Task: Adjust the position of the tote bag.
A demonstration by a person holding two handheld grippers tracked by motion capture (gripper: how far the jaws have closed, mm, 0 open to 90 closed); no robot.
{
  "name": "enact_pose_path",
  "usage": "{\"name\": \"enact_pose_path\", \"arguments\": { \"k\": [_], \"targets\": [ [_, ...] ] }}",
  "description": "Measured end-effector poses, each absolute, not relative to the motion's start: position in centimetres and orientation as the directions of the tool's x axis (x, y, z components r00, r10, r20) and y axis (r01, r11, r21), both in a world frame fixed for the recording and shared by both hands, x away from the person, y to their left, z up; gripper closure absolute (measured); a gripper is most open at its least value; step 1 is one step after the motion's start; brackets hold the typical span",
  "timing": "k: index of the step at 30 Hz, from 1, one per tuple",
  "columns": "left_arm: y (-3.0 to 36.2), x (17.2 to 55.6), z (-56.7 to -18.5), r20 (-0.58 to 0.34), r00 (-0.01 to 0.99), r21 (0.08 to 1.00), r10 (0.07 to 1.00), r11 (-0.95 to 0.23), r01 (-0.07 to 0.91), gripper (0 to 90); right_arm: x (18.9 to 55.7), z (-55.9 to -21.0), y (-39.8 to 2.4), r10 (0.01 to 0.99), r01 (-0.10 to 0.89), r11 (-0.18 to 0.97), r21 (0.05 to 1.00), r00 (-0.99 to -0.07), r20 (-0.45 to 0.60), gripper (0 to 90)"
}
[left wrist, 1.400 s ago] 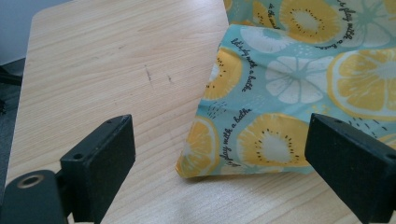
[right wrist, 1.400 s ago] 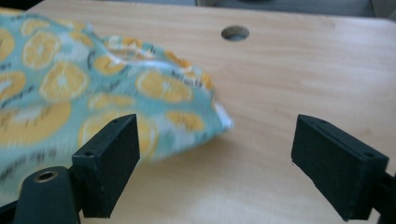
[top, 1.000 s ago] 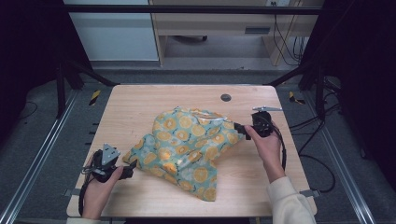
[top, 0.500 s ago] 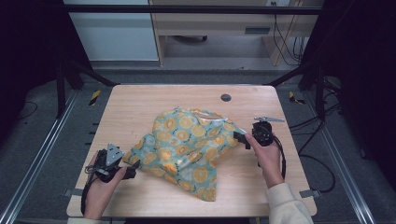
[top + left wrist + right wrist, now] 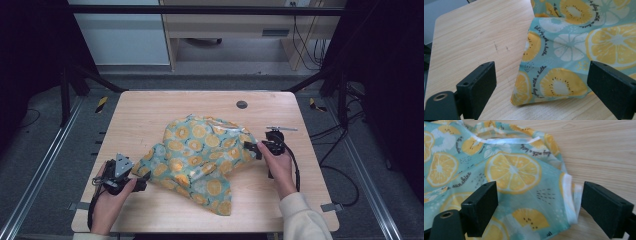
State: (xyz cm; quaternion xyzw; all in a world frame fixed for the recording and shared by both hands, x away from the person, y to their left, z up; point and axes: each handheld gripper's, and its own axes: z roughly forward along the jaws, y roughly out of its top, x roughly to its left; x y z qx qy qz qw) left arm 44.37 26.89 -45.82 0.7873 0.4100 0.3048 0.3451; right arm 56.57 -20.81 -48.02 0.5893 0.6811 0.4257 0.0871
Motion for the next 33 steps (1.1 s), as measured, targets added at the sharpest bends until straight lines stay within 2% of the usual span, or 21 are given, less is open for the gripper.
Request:
{"name": "enact_pose_path", "arguments": {
  "k": [2, 4, 6, 7, 10, 14, 21, 25, 28, 33],
  "targets": [
    [26.9, 44.4, -45.8, 0.195, 0.48, 0.792, 0.855, -0.426, 0.437, 8.6, 56.6, -47.9, -19.8, 0.882, 0.719, -0.001, 0.695, -0.327, 0.34, 22.6],
    [26.9, 44.4, -45.8, 0.194, 0.481, 0.792, 0.855, -0.426, 0.437, 8.7, 56.6, -47.9, -19.5, 0.889, 0.714, 0.026, 0.7, -0.337, 0.31, 23.3],
    [26.9, 44.3, -45.7, 0.185, 0.48, 0.802, 0.858, -0.414, 0.431, 8.7, 56.8, -47.4, -19.4, 0.904, 0.665, 0.092, 0.741, -0.368, 0.218, 24.1],
    [26.9, 44.3, -45.7, 0.185, 0.48, 0.802, 0.858, -0.414, 0.431, 8.7, 56.8, -47.4, -19.4, 0.904, 0.665, 0.092, 0.741, -0.368, 0.218, 24.1],
    [27.2, 44.5, -45.5, 0.171, 0.479, 0.811, 0.861, -0.399, 0.428, 9.0, 57.7, -46.4, -19.5, 0.915, 0.649, 0.171, 0.741, -0.383, 0.125, 24.8],
    [27.1, 45.4, -44.8, 0.177, 0.487, 0.812, 0.855, -0.407, 0.42, 9.1, 58.6, -47.2, -18.6, 0.906, 0.68, 0.227, 0.698, -0.41, 0.106, 21.6],
    [26.6, 47.7, -42.8, 0.168, 0.506, 0.819, 0.846, -0.406, 0.406, 9.0, 58.4, -47.8, -18.0, 0.899, 0.677, 0.281, 0.68, -0.434, 0.062, 20.4],
    [26.0, 49.1, -42.0, 0.149, 0.518, 0.821, 0.842, -0.398, 0.41, 9.0, 58.2, -48.3, -18.1, 0.897, 0.684, 0.287, 0.671, -0.437, 0.061, 23.3],
    [25.4, 49.9, -41.8, 0.143, 0.52, 0.82, 0.842, -0.395, 0.415, 9.0, 58.2, -48.6, -18.3, 0.894, 0.687, 0.295, 0.664, -0.444, 0.062, 30.4],
    [24.8, 50.6, -41.8, 0.155, 0.525, 0.806, 0.837, -0.414, 0.423, 9.0, 58.3, -48.8, -18.3, 0.895, 0.691, 0.293, 0.661, -0.441, 0.065, 33.5]
  ]
}}
